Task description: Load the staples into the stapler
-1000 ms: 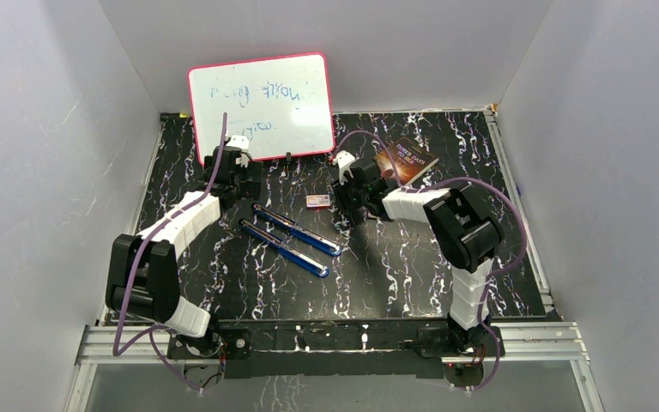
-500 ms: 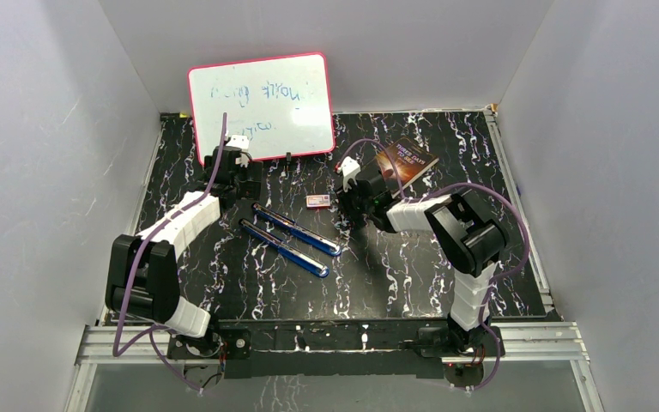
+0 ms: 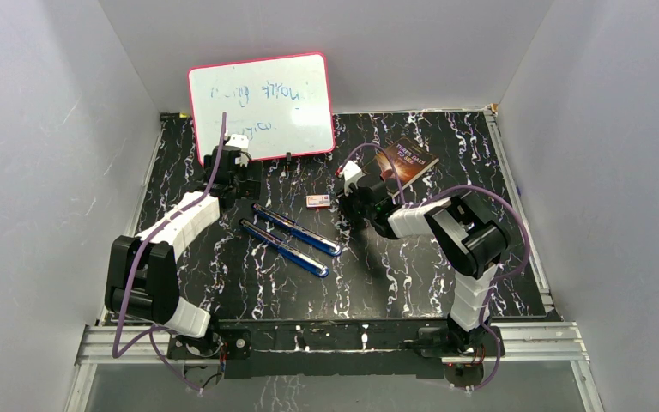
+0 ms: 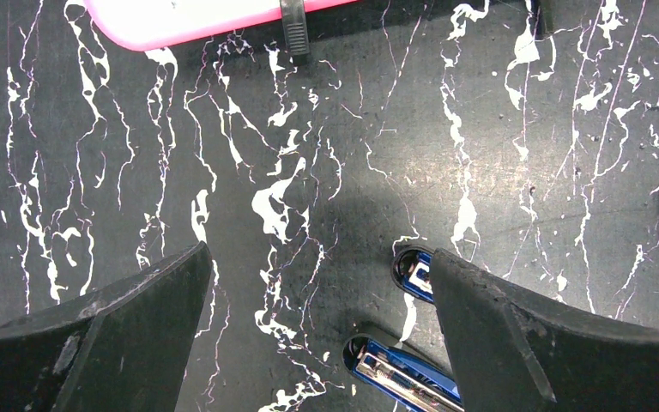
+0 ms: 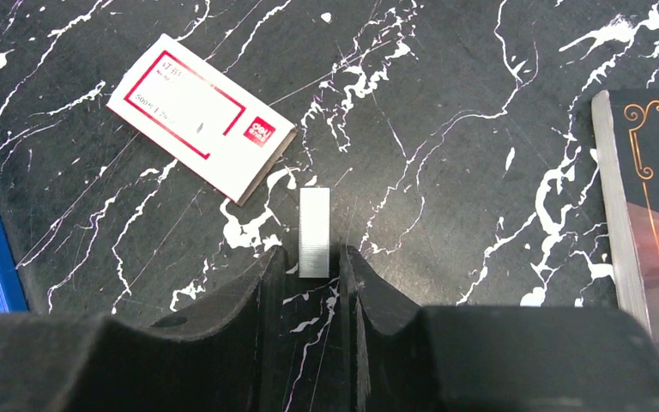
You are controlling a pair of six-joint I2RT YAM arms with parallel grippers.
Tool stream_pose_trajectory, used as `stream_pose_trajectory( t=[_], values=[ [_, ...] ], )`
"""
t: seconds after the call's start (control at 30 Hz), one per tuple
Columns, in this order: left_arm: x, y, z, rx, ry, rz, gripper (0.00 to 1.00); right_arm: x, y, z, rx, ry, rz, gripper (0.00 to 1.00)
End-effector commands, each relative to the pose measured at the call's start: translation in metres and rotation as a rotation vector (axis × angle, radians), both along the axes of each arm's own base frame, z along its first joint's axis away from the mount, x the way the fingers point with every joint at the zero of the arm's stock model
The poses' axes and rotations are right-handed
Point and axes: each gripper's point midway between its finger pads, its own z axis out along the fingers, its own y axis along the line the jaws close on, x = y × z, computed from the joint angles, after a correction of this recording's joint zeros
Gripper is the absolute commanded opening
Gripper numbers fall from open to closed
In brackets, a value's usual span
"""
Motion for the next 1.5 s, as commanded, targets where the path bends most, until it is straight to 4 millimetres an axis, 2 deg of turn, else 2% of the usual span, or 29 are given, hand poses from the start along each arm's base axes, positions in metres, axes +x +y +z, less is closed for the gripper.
stream_pose_trajectory(
  t=[0.0,0.2,0.47,0.7,0.8,1.07,1.2,1.47],
  values=[
    [0.0,0.001,0.017,-0.018,-0.051,0.005,0.98,-0.04,-0.026,-0.046,-0.118,0.16,-0.003,0.36],
    [0.0,0.001,0.016,-0.017,-0.051,0.006,0.98,-0.042,-0.027,-0.049,-0.121,0.165,-0.003,0.34],
    [0.0,0.001,0.016,-0.018,-0.051,0.007,0.98,-0.037,-0.026,-0.051,-0.121,0.158,-0.015,0.21],
    [0.0,0.001,0.017,-0.018,-0.052,0.008,0.98,-0.031,-0.026,-0.043,-0.101,0.125,-0.044,0.08],
    [0.0,0.001,0.017,-0.019,-0.052,0.006,0.98,-0.025,-0.024,-0.027,-0.082,0.087,-0.049,0.05],
    [0.0,0.001,0.017,-0.02,-0.054,0.005,0.98,-0.015,-0.016,0.048,0.019,-0.07,-0.033,0.01],
    [0.0,0.0,0.017,-0.022,-0.053,0.003,0.98,-0.028,-0.004,0.07,0.07,-0.084,0.022,0.0],
    [0.0,0.001,0.017,-0.021,-0.054,0.005,0.98,-0.092,0.042,0.087,0.055,-0.086,0.191,0.0]
  ],
)
